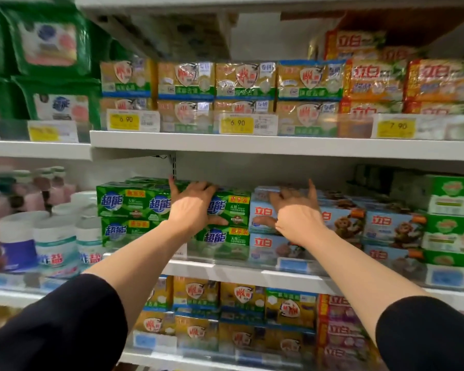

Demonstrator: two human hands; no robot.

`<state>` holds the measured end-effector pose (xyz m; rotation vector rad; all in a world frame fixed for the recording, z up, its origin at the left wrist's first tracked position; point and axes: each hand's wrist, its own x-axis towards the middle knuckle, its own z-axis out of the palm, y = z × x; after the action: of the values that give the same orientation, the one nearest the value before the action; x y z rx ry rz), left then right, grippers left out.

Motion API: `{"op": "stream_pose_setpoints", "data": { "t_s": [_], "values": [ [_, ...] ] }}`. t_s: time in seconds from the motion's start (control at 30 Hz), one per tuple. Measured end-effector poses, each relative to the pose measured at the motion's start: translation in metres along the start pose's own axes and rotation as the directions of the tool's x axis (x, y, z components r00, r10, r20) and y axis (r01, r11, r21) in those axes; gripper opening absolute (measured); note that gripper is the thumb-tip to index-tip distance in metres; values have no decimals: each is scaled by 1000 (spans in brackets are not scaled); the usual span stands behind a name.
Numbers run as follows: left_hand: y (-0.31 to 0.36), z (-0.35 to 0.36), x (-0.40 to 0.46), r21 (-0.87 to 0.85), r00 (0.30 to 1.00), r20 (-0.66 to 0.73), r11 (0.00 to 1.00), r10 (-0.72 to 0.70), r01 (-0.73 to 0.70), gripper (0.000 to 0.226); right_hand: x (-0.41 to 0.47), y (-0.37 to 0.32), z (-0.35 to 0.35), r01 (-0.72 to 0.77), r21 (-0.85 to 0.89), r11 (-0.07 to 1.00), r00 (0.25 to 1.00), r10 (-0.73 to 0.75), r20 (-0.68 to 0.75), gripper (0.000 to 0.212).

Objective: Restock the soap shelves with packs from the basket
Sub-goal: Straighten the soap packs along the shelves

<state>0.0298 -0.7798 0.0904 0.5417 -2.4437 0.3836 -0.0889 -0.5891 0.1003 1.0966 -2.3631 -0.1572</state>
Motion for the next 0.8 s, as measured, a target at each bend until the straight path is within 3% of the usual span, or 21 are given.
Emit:
{"op": "stream_pose_setpoints", "data": {
  "t_s": [0.13,0.2,0.27,0.33,0.4,0.53,0.63,0.8],
  "values": [
    [-3,-6,9,-30,1000,29,1000,8,-7,72,-3,4,2,15,6,1000,998,-15,-57,80],
    [-7,4,-1,-60,996,-80,997,39,-44,73,-2,4,5,9,17,1000,995,-7,-95,80],
    [-16,17,-19,-95,963,-267,993,44,-71,77,2,-5,8,23,26,999,976,-17,-219,87],
    [-30,29,-38,-125,911,-410,992,-40,-13,83,13,-21,5,120,32,992,943,-104,-317,92],
    [-48,38,-55,-174,861,-471,977,-193,123,93,28,-42,0,217,48,975,944,-197,-263,89],
    [-85,46,-77,-239,830,-337,893,-445,382,113,50,-71,-11,237,90,967,971,-234,-42,83],
    [-92,53,-84,-273,864,-239,884,-444,379,111,53,-74,-15,178,85,980,982,-183,51,70],
    [-88,67,-87,-366,880,-209,869,-426,334,100,55,-65,-23,190,200,961,980,-199,29,56]
  ]
}}
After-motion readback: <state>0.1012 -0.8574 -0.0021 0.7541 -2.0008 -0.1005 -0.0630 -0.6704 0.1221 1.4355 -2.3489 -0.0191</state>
